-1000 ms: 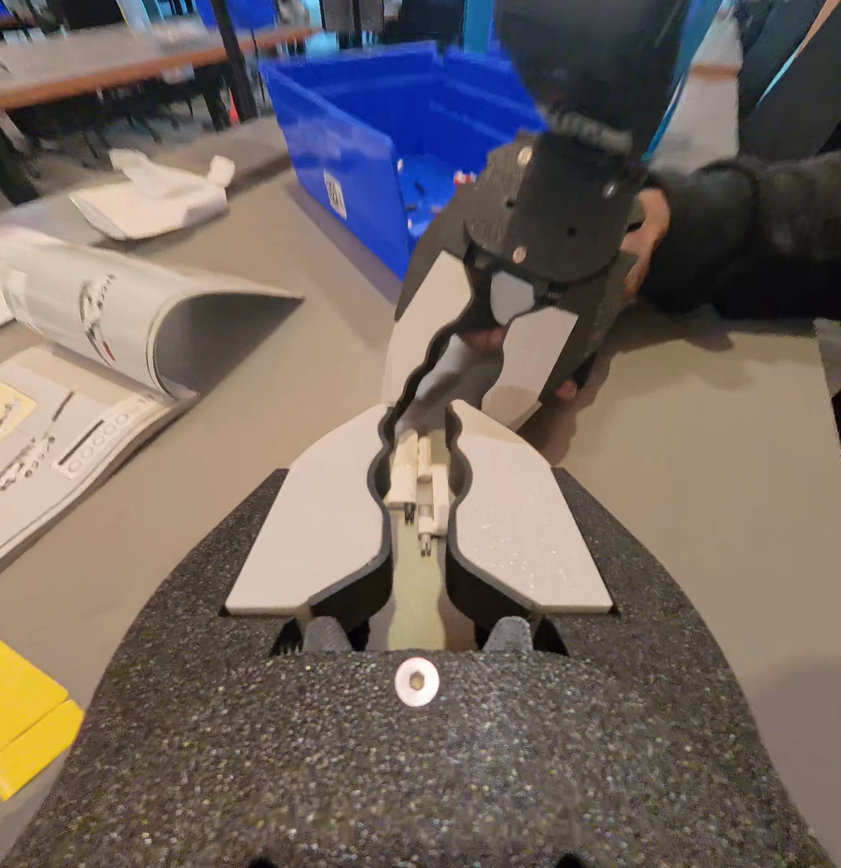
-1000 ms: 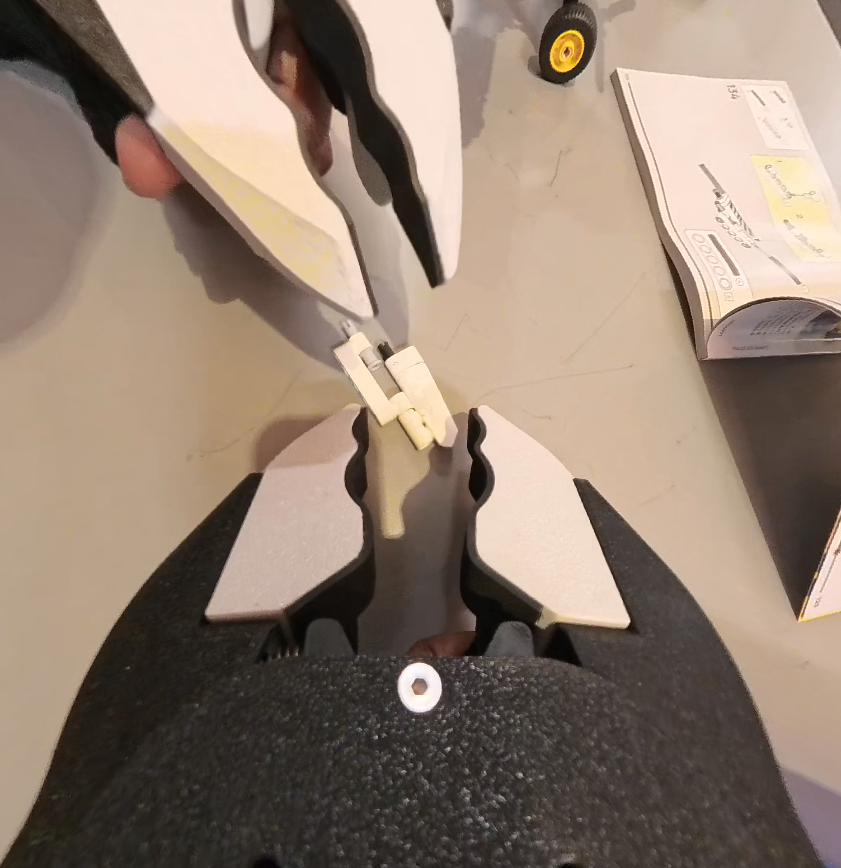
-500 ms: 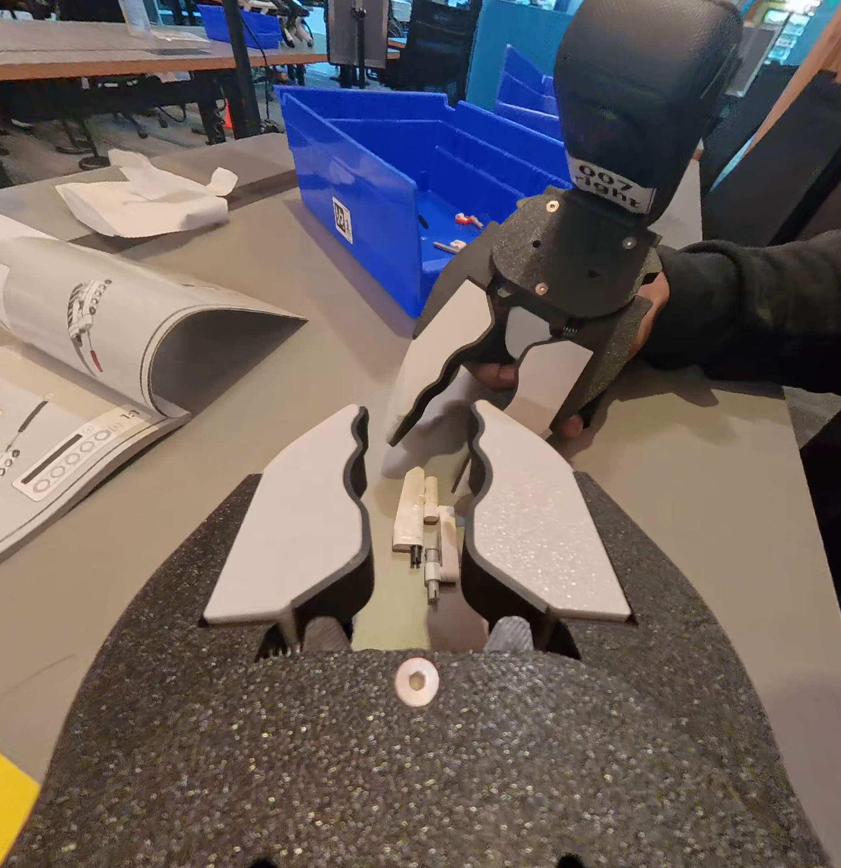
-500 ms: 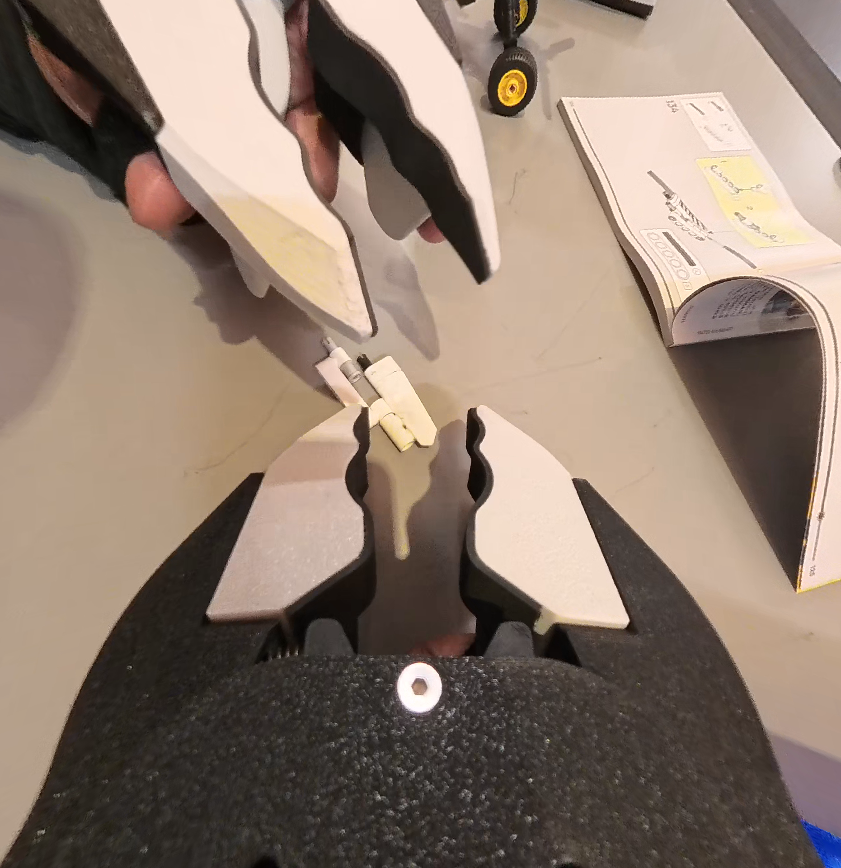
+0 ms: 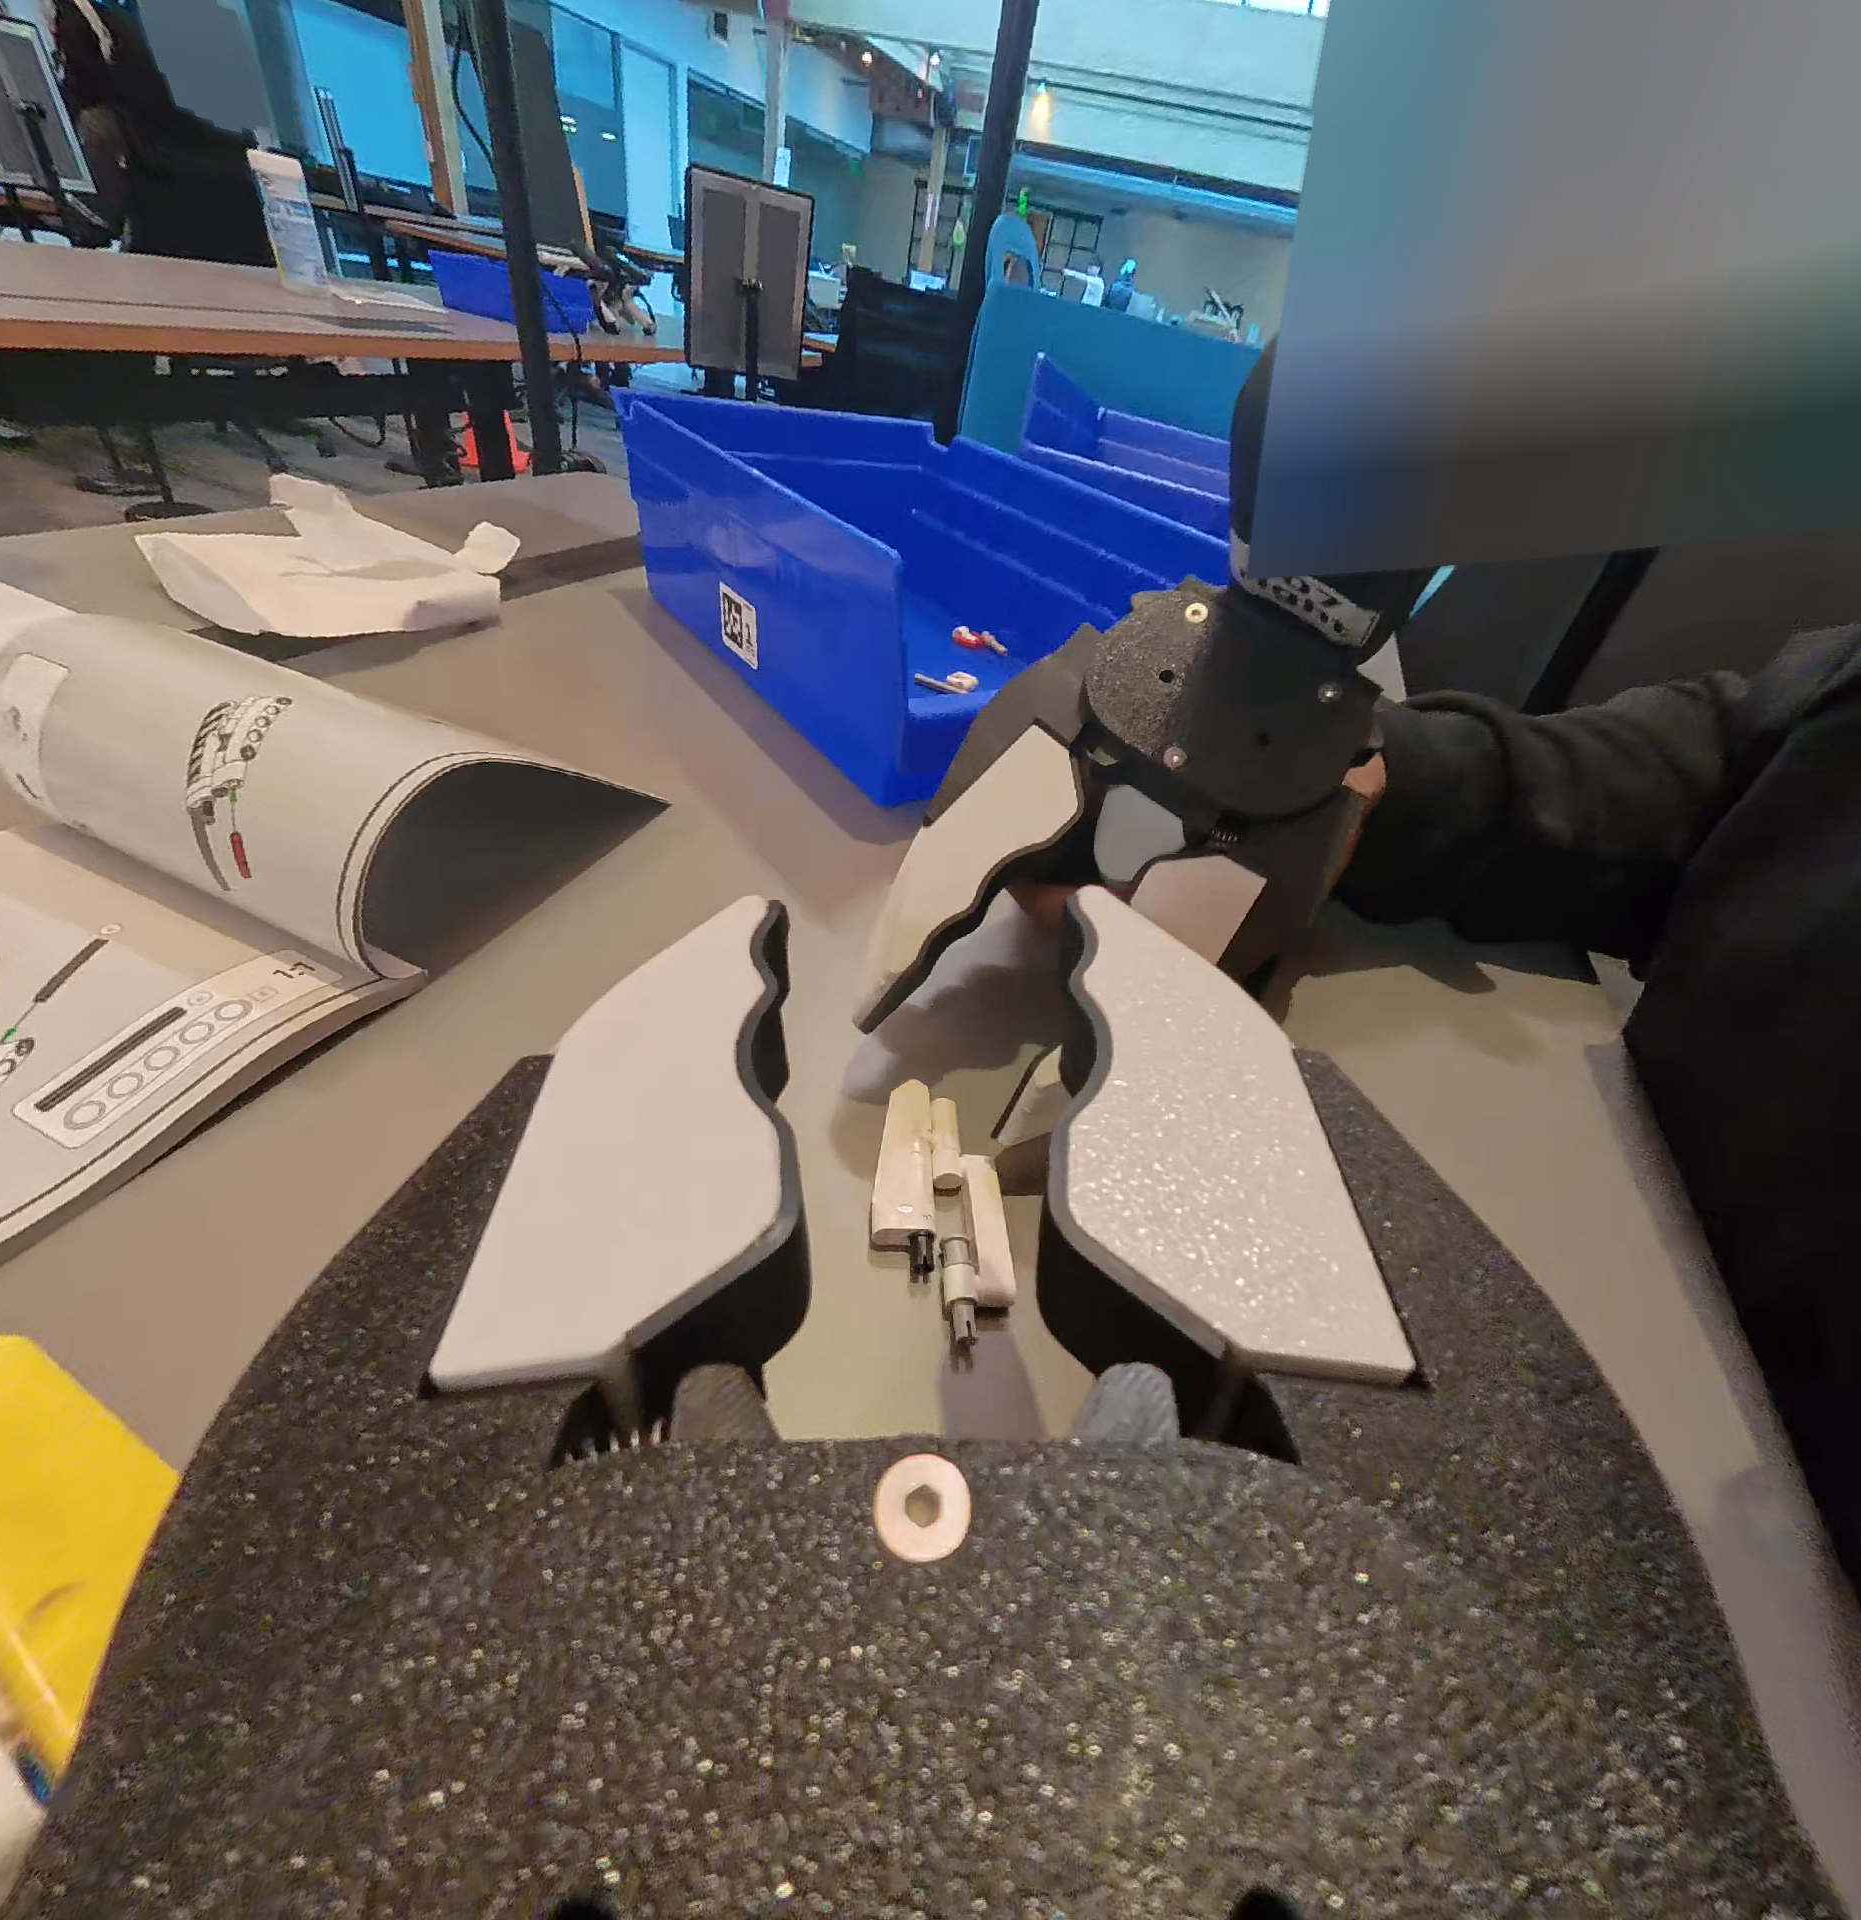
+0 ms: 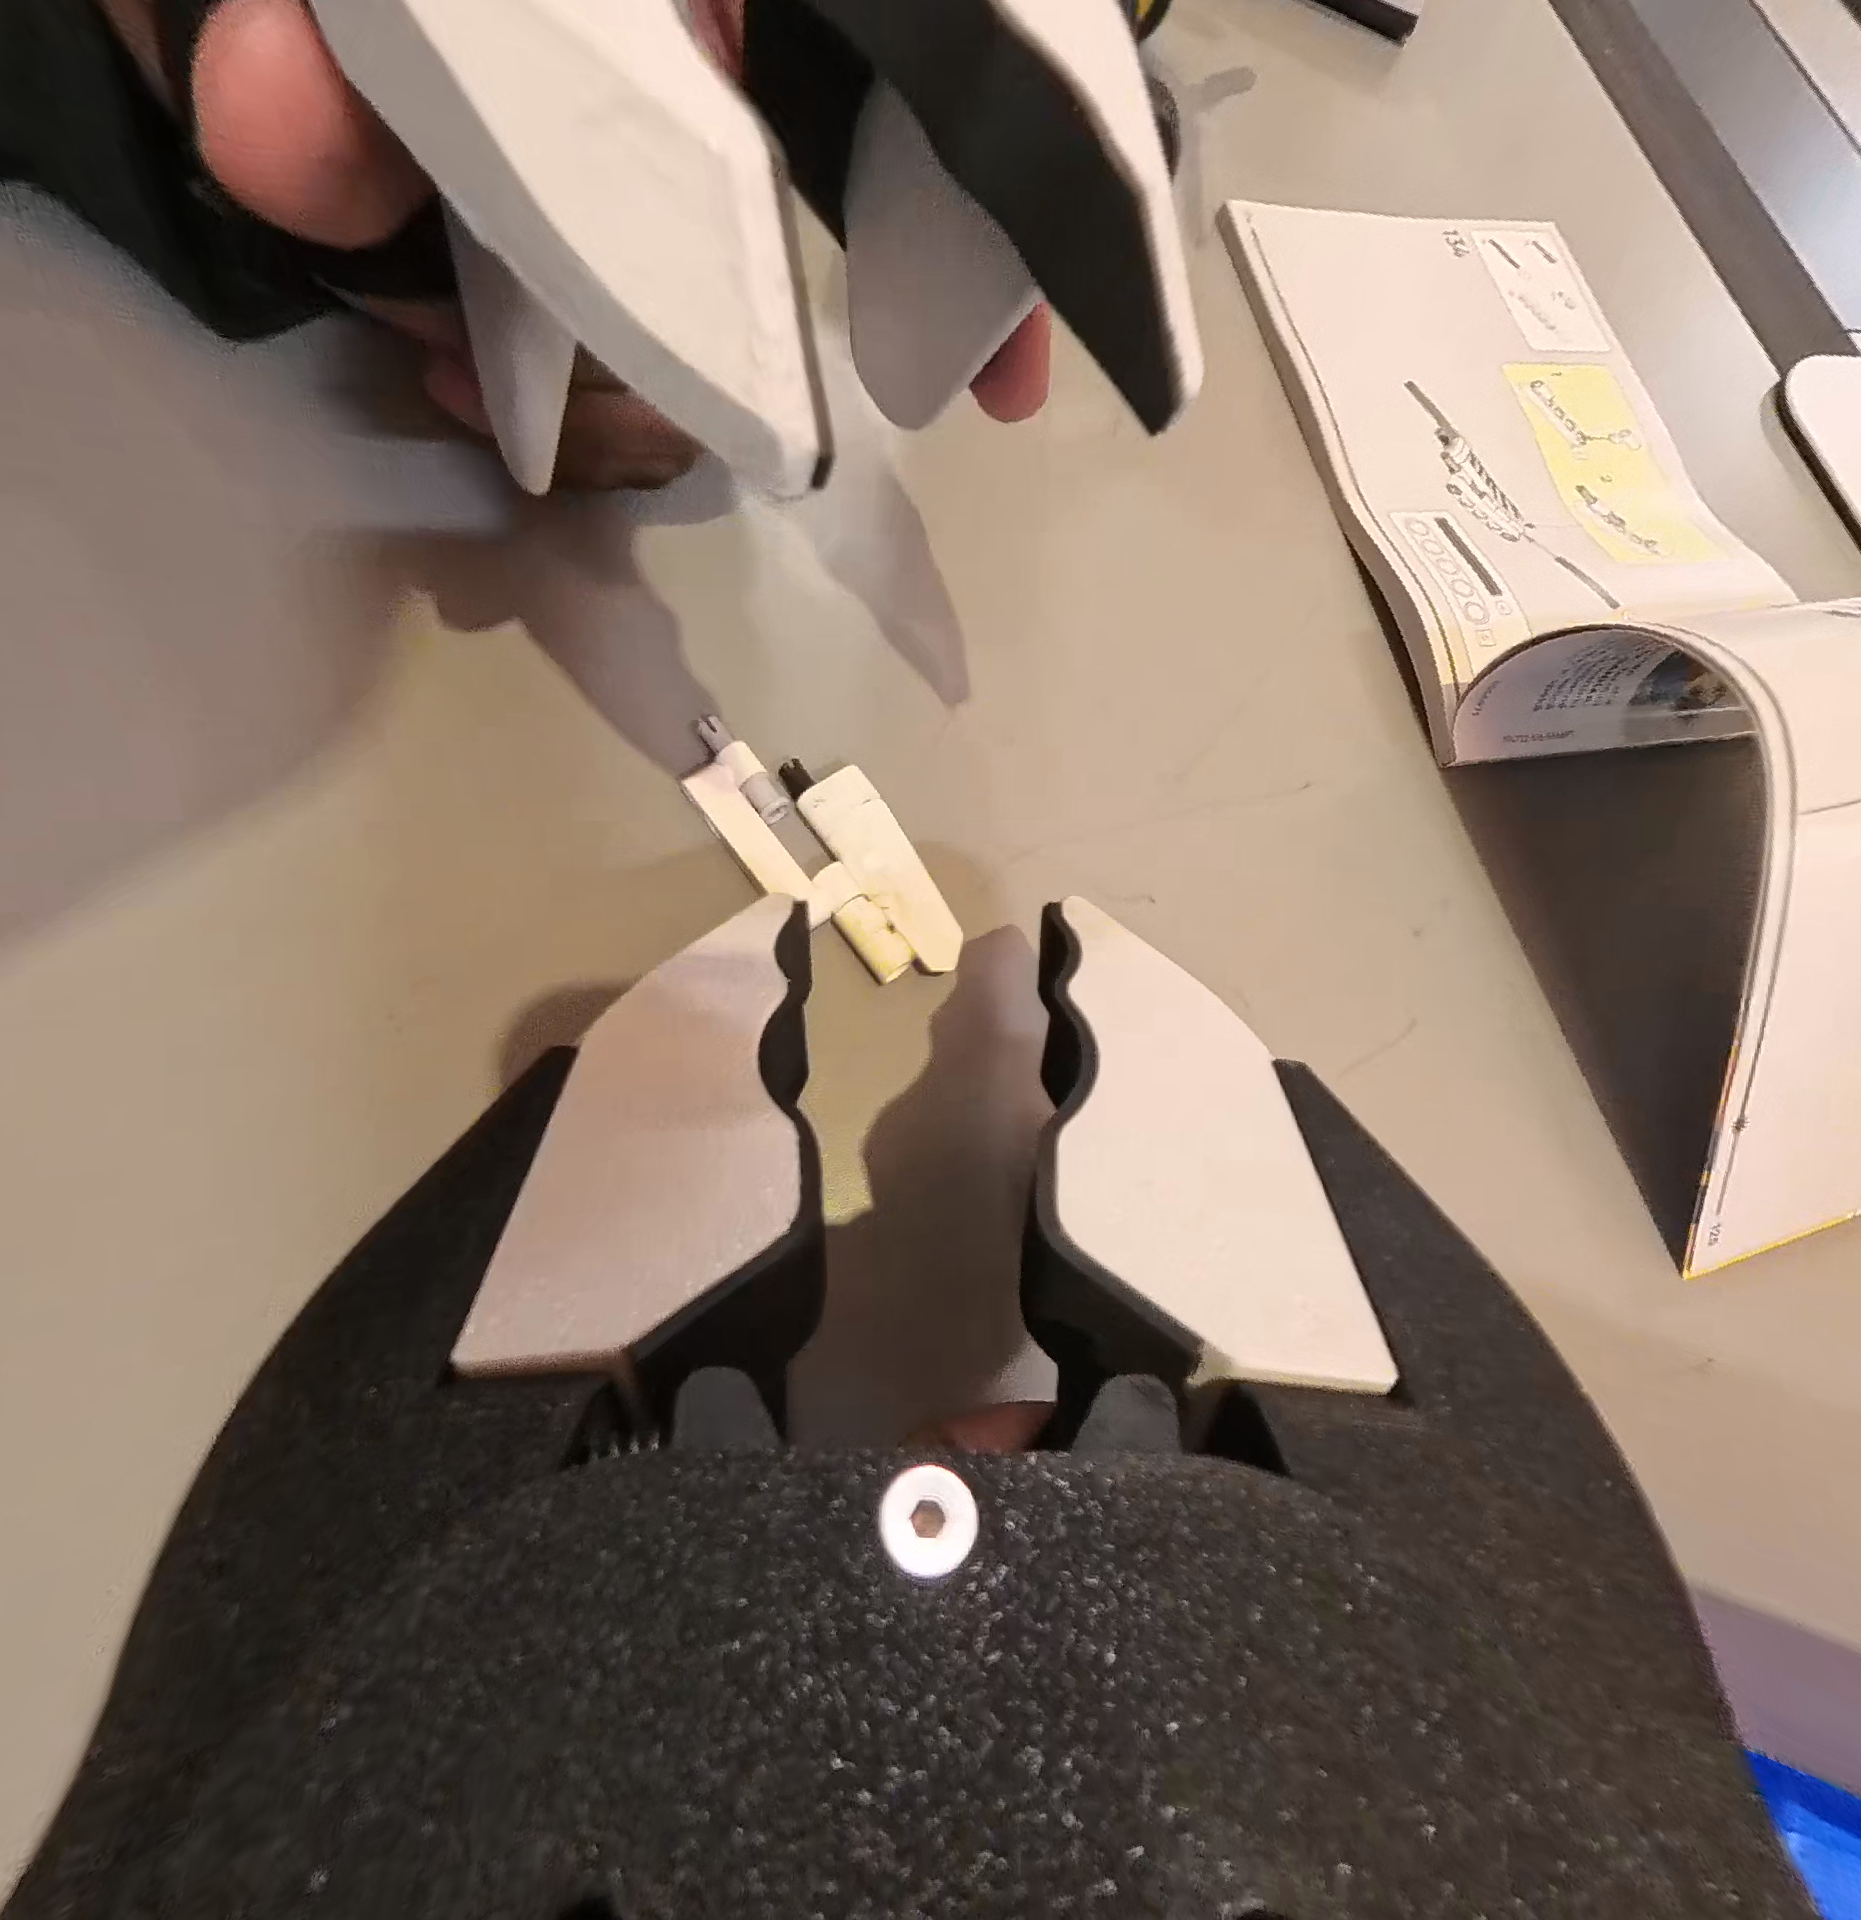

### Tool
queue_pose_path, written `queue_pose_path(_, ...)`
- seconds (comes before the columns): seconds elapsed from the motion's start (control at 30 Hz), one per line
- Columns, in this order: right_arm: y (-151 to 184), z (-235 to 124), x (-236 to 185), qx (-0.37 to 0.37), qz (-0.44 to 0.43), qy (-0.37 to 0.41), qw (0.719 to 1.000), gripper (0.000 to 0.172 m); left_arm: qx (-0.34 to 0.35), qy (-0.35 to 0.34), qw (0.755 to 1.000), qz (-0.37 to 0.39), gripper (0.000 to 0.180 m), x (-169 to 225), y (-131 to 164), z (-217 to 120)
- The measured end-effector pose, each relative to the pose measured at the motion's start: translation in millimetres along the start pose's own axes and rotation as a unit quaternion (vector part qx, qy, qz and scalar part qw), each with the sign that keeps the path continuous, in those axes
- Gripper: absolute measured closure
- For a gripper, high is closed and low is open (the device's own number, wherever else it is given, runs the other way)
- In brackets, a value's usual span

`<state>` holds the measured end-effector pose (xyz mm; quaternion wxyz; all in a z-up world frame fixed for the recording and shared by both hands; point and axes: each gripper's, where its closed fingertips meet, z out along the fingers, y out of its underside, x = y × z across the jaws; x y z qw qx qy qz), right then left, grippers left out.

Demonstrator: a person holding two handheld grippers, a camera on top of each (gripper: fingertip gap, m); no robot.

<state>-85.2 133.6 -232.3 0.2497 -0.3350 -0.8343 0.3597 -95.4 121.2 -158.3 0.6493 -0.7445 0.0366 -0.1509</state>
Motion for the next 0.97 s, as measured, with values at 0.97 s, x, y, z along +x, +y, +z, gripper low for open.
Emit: queue_pose_path(0.97,-7.5,-3.9,8.2,0.025,-0.030,0.067,0.997,0.131,-0.018,-0.017,0.998,0.061,0.132,-1.0,4.4,0.2)
